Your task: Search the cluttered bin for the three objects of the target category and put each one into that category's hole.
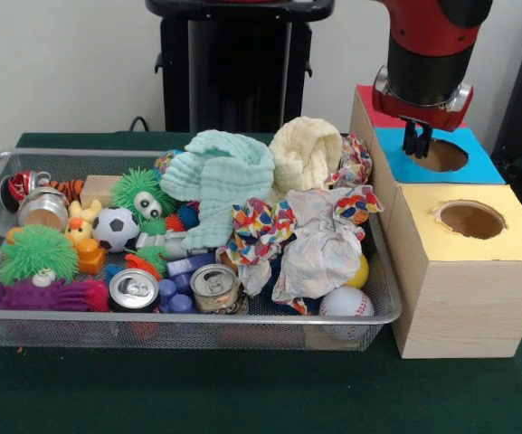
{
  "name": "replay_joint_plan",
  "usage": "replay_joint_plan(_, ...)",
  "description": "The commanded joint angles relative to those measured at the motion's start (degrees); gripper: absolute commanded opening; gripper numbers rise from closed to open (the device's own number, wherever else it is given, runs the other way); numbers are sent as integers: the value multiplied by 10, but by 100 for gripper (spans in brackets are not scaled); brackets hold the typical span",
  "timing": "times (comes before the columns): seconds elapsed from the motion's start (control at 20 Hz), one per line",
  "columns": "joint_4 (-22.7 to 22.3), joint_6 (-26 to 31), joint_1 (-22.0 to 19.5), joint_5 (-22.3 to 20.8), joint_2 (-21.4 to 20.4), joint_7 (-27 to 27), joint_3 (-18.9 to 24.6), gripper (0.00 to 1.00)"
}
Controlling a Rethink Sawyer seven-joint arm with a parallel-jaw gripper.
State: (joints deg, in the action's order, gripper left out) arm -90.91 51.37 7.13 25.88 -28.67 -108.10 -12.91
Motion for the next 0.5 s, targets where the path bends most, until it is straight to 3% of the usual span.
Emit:
replay_joint_plan(0.05, -15, 15, -6, -47, 17, -74, 17, 0)
replay_joint_plan(0.2, 16, 1, -6, -69, 11, -80, -17, 0)
replay_joint_plan(0.5, 49, 9, -20, -106, -9, -49, -26, 0)
